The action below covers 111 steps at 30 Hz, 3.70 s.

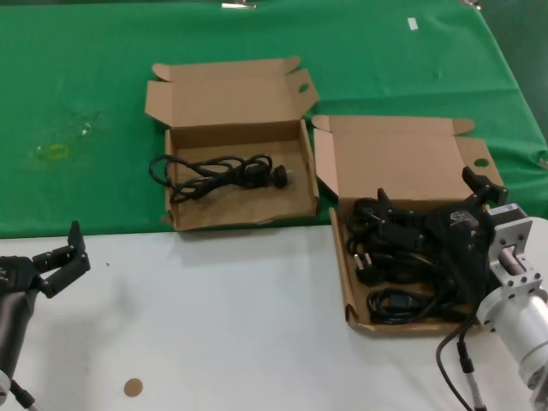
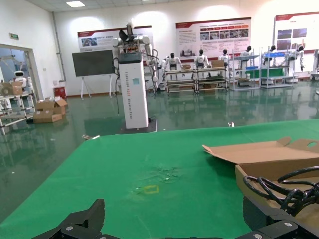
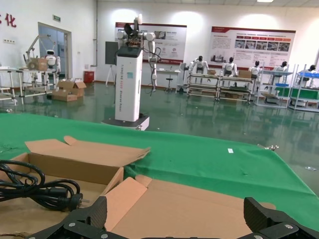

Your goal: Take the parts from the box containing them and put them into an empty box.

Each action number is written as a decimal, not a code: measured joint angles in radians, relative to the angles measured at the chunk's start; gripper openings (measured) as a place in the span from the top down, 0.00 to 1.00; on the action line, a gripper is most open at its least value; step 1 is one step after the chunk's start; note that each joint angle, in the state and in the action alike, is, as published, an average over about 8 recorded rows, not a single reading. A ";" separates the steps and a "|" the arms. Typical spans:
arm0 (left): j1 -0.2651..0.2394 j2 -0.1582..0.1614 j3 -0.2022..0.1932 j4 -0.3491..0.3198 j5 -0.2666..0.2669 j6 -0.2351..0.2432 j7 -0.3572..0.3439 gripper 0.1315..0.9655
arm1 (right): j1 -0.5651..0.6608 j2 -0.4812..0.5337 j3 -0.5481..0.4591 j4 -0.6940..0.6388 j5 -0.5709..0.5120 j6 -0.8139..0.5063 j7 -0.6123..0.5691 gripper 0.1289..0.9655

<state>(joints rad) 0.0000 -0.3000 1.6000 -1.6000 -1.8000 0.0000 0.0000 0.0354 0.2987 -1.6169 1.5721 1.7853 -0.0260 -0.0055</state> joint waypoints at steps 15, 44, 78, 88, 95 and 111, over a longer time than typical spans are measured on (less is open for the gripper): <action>0.000 0.000 0.000 0.000 0.000 0.000 0.000 0.00 | 0.000 0.000 0.000 0.000 0.000 0.000 0.000 0.00; 0.000 0.000 0.000 0.000 0.000 0.000 0.000 0.00 | 0.000 0.000 0.000 0.000 0.000 0.000 0.000 0.00; 0.000 0.000 0.000 0.000 0.000 0.000 0.000 0.00 | 0.000 0.000 0.000 0.000 0.000 0.000 0.000 0.00; 0.000 0.000 0.000 0.000 0.000 0.000 0.000 0.00 | 0.000 0.000 0.000 0.000 0.000 0.000 0.000 0.00; 0.000 0.000 0.000 0.000 0.000 0.000 0.000 0.00 | 0.000 0.000 0.000 0.000 0.000 0.000 0.000 0.00; 0.000 0.000 0.000 0.000 0.000 0.000 0.000 0.00 | 0.000 0.000 0.000 0.000 0.000 0.000 0.000 0.00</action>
<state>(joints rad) 0.0000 -0.3000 1.6000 -1.6000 -1.8000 0.0000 0.0000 0.0354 0.2987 -1.6169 1.5721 1.7853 -0.0260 -0.0055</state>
